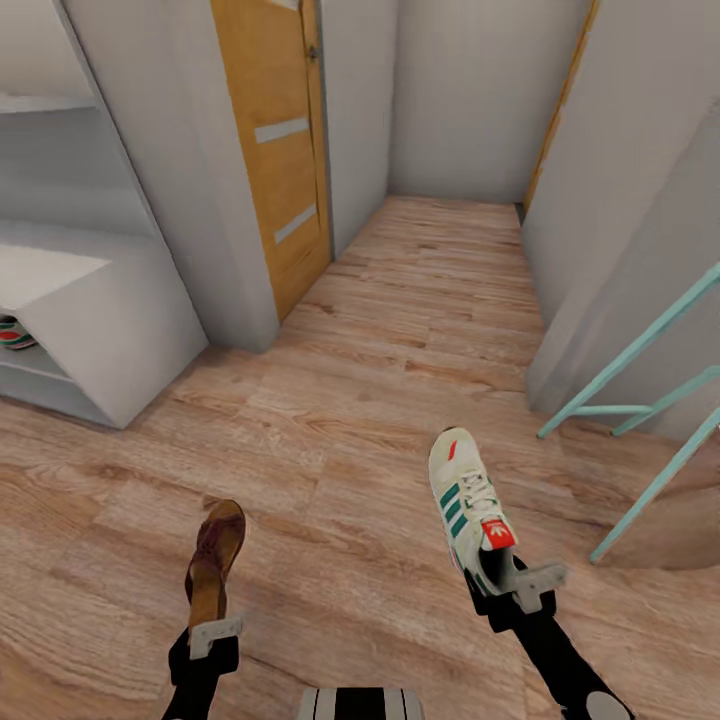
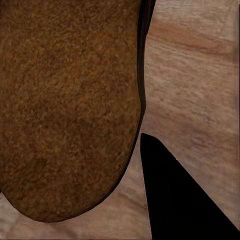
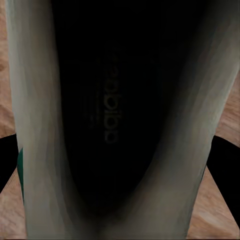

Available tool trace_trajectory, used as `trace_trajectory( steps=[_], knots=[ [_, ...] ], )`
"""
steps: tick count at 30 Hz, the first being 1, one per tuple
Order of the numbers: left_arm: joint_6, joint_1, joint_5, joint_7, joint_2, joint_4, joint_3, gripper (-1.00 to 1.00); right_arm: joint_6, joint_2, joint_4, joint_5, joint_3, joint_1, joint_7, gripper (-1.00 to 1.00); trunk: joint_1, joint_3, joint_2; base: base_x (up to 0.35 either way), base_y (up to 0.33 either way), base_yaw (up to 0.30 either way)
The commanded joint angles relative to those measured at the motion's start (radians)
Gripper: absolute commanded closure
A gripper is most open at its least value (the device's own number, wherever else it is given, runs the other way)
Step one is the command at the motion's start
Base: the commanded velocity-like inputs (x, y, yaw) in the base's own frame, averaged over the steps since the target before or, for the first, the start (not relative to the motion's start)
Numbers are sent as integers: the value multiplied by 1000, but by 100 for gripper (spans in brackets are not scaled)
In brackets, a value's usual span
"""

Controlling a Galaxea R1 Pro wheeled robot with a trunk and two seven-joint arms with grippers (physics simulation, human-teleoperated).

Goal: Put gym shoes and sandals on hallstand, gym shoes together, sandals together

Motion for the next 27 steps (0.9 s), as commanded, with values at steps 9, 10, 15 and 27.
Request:
trace_trajectory(
  steps=[9,10,15,27],
  knots=[
    [-28,64,-14,1,-1,-11,0,100,-289,15,199,7,-2,100,-121,100,-4,49,2,0,0,0],
    [-29,72,-15,1,-2,-16,-1,100,-334,15,245,8,-2,104,-138,100,-5,54,2,0,0,0],
    [-30,104,-14,1,0,-42,-2,100,-496,16,392,8,-1,110,-189,100,-7,82,3,0,0,0],
    [-49,158,-15,0,1,-33,-1,100,-630,17,585,9,1,111,-235,100,-12,147,6,0,0,0]
  ],
)
